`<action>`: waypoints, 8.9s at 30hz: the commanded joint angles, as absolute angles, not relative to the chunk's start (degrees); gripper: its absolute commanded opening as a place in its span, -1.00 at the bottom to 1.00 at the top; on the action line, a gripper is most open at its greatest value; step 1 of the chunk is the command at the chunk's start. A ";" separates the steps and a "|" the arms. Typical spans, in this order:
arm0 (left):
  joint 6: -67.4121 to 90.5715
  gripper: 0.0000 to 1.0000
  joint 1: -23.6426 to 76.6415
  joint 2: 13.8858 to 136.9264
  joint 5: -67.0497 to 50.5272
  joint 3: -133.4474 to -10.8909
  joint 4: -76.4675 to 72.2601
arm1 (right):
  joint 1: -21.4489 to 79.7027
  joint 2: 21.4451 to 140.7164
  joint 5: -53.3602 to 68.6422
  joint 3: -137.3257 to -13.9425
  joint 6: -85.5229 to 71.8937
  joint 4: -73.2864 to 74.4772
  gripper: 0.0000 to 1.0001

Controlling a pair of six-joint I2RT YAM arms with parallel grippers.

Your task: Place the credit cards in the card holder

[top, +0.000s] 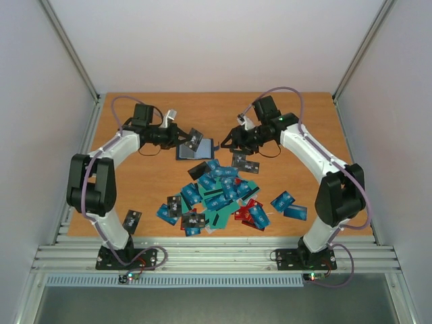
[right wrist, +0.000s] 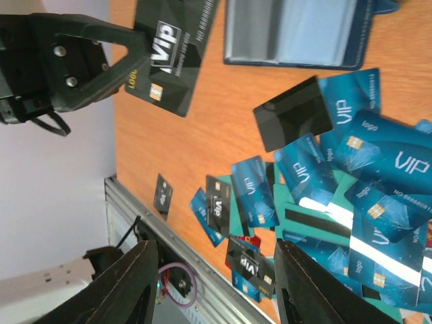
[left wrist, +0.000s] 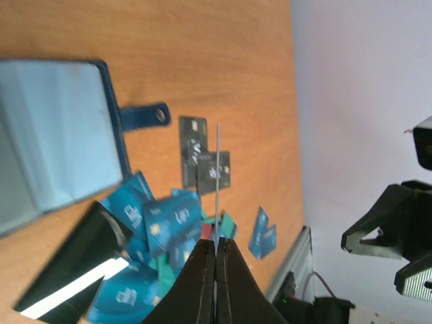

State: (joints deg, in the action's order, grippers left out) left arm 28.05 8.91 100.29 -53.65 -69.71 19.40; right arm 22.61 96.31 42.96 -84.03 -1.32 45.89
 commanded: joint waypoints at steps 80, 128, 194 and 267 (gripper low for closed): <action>29.49 -0.99 9.64 125.09 -50.10 -76.30 3.62 | 24.96 145.11 39.02 -120.08 -6.47 53.04 -0.55; 47.08 -0.81 13.94 122.72 -41.13 -67.17 -1.80 | 25.99 145.63 40.95 -117.16 -14.63 49.66 -0.63; 20.61 0.72 18.58 110.87 -21.87 -84.79 43.61 | 26.28 136.11 44.44 -112.71 -12.07 44.02 -0.31; 15.29 -0.99 16.12 127.18 -27.77 -89.68 39.77 | 26.14 143.68 50.33 -122.37 -4.61 50.67 -0.26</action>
State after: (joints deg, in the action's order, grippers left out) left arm 16.03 16.03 124.29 -29.04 -89.08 40.27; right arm 25.58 142.78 48.25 -120.81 -4.23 51.53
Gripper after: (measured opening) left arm 0.016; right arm 0.372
